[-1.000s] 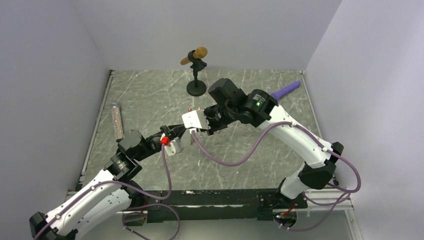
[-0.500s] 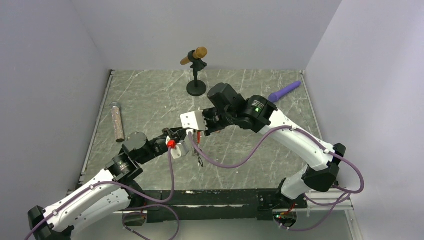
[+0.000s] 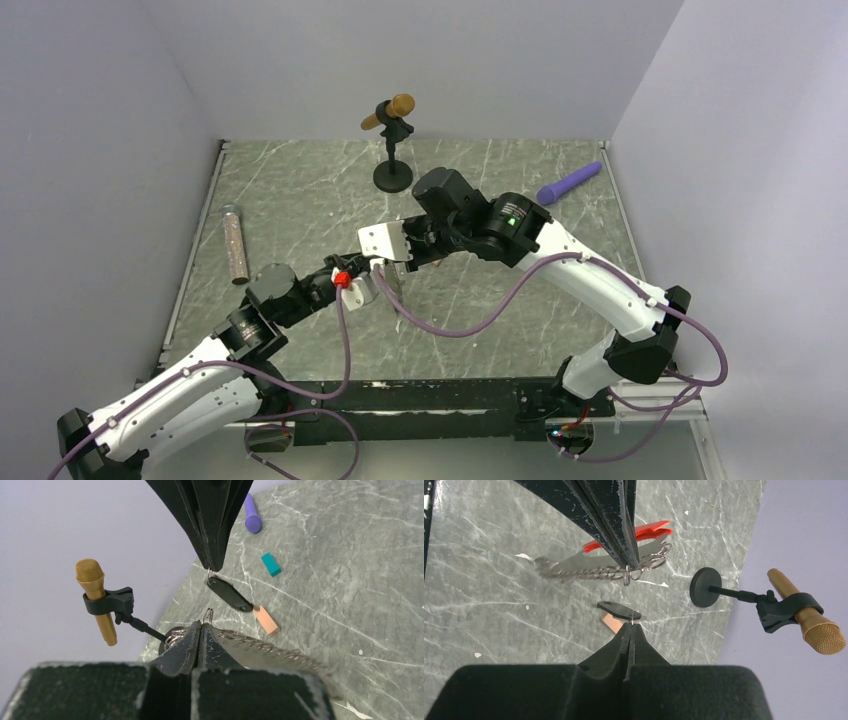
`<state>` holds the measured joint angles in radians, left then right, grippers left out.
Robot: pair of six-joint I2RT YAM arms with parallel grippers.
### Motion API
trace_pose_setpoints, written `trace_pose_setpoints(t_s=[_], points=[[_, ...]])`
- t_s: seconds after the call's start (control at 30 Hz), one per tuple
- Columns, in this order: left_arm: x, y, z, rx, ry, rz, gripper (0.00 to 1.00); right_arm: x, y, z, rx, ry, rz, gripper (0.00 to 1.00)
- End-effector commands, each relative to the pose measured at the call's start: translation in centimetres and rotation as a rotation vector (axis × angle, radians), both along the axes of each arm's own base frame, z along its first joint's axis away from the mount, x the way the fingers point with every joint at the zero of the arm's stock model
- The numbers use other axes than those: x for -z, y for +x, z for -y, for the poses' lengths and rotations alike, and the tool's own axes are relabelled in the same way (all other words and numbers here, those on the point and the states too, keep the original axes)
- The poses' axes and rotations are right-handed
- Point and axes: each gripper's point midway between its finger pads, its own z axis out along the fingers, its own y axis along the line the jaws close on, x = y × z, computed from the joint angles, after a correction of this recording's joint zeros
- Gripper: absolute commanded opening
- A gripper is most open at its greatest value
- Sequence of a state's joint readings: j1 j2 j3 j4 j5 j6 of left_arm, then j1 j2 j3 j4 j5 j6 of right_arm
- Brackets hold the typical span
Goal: Put the keys on the keyring
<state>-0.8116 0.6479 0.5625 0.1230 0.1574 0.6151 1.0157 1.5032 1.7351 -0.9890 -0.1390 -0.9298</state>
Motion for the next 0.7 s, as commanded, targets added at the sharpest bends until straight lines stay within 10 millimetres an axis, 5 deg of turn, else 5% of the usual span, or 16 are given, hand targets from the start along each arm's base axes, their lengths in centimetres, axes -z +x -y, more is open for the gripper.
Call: trace_pose_setpoints(t_s=[0.0, 0.67], points=[[-3.9, -0.5, 0.0, 0.007, -0.122, 0.063, 0.0, -2.1, 0.0, -0.5, 0.005, 0.073, 0.028, 0.0], [-4.5, -0.9, 0.0, 0.017, -0.167, 0.057, 0.0, -3.2, -0.3, -1.5, -0.023, 0.113, 0.012, 0.0]])
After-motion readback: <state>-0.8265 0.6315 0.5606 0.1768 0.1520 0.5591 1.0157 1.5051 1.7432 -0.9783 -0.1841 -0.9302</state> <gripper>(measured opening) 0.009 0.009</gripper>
